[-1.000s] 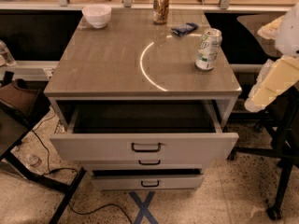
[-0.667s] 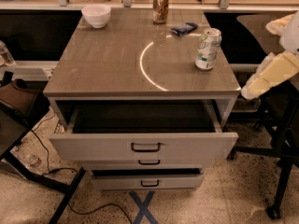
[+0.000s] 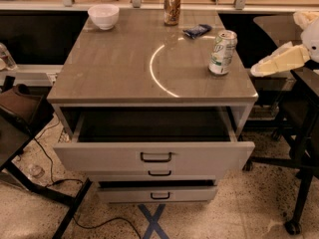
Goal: Move 7up can near white bowl
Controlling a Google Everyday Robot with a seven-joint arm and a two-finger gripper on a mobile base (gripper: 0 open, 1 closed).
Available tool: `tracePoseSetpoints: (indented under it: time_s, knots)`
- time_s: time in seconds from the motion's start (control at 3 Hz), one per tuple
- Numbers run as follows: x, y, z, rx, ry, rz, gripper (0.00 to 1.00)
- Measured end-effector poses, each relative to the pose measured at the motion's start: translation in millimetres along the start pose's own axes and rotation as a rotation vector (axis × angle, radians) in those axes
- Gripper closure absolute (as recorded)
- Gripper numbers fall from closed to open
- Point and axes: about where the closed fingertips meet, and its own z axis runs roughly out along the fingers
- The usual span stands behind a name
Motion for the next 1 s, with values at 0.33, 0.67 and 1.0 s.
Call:
tracePoseSetpoints:
  time_s: [0.33,0.67,1.0]
  knots:
    - [1.1,-5.6,7.3,0.011,-0.023,0.017,0.0]
    - [0.1,-1.3,15.7,-0.015,-0.041,0.05,0.0]
    - [0.6,8.9,63.2,-0.095,-0.168,0.187,0.0]
